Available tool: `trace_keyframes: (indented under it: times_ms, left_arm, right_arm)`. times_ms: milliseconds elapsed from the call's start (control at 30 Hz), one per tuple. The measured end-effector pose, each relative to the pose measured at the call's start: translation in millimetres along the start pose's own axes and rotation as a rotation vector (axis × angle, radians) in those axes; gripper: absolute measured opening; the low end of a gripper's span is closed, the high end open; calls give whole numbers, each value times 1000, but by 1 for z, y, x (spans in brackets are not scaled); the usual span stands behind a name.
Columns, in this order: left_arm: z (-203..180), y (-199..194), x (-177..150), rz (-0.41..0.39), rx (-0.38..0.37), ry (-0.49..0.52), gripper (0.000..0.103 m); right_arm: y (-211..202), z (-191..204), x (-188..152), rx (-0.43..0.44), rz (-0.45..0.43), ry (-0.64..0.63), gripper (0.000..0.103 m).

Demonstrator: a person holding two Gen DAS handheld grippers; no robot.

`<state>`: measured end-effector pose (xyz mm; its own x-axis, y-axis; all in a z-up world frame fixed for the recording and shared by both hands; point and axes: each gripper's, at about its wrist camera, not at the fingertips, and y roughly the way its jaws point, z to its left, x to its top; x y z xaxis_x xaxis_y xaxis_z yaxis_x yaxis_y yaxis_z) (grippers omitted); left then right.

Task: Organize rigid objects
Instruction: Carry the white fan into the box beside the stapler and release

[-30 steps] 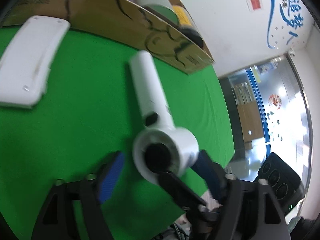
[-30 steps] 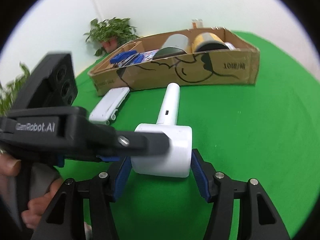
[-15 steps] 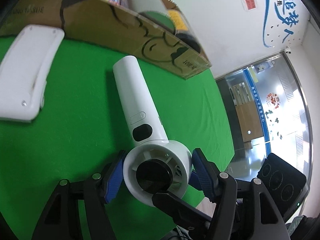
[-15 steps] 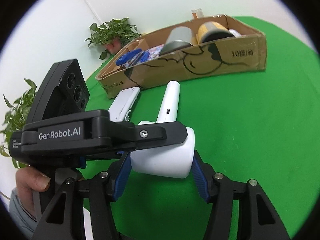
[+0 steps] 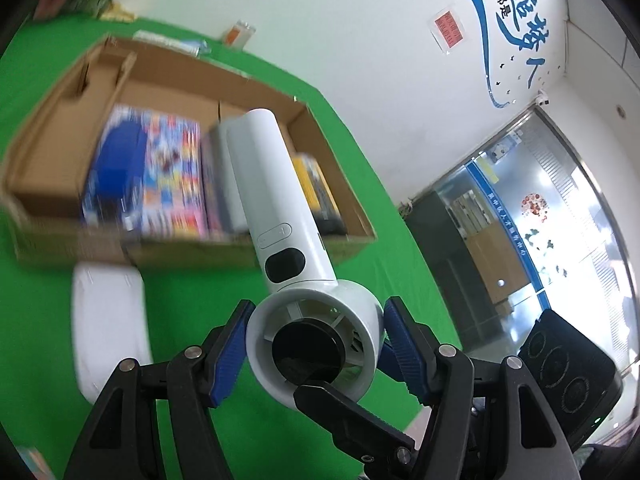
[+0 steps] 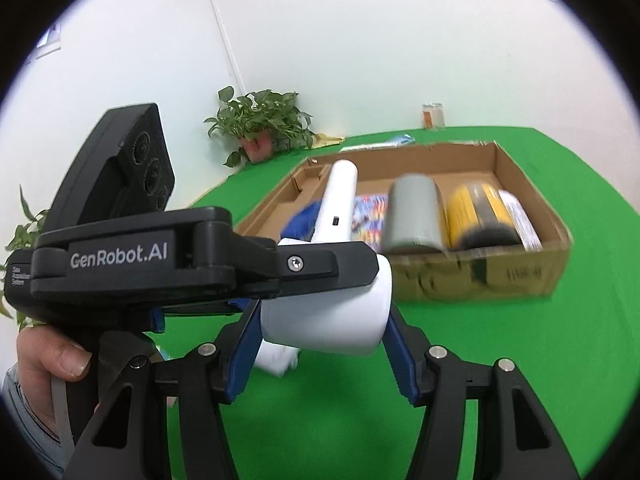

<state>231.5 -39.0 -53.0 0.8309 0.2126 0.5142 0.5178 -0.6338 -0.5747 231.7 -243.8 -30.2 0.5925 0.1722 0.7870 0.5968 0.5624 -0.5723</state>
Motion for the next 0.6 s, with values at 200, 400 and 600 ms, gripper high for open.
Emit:
trace_keyframes:
  times_ms: [200, 400, 600]
  left_arm:
    - [6, 15, 59, 9, 62, 23, 63]
    - [42, 41, 103, 68, 53, -44, 63]
    - [73, 66, 129, 134, 51, -86, 63]
  right_arm:
    - [44, 0, 45, 24, 55, 6, 57]
    - [88, -5, 66, 19, 126, 50, 56]
    - [115, -17, 71, 3, 178, 114, 56]
